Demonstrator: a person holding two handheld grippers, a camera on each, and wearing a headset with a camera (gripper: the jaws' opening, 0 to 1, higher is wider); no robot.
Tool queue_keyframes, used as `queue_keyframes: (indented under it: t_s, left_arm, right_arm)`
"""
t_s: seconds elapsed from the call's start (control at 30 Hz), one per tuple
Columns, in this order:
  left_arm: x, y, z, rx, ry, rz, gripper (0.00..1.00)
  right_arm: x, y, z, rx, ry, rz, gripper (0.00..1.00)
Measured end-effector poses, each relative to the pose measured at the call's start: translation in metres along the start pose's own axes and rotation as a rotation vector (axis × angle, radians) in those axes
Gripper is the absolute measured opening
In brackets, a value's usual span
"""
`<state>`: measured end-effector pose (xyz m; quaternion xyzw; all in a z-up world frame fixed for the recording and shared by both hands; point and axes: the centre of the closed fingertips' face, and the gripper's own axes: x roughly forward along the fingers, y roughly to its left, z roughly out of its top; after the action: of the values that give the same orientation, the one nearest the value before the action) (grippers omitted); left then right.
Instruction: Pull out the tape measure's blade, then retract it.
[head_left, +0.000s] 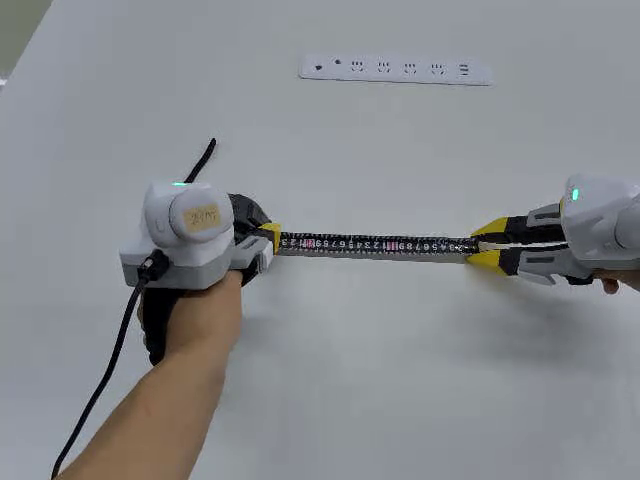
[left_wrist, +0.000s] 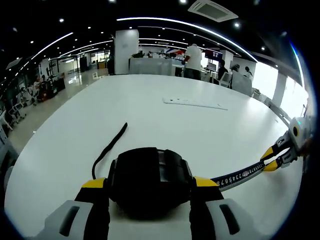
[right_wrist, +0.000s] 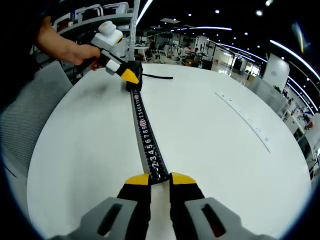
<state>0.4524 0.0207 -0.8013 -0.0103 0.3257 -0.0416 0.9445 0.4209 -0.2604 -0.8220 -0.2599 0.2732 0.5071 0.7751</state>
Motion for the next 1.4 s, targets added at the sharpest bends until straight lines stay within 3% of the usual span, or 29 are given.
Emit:
queue_keyframes:
  t_s: [0.57,1.4]
  left_arm:
    - [-0.002,0.000,-0.002,0.020,0.019,-0.035,0.59]
    - [-0.001,0.000,-0.002,0.003,0.030,-0.053,0.59]
  right_arm:
    - [0.000,0.001,0.001,-0.003,0.000,0.008,0.12]
    - [0.020,0.011,0.024,-0.007,-0.034,0.038,0.12]
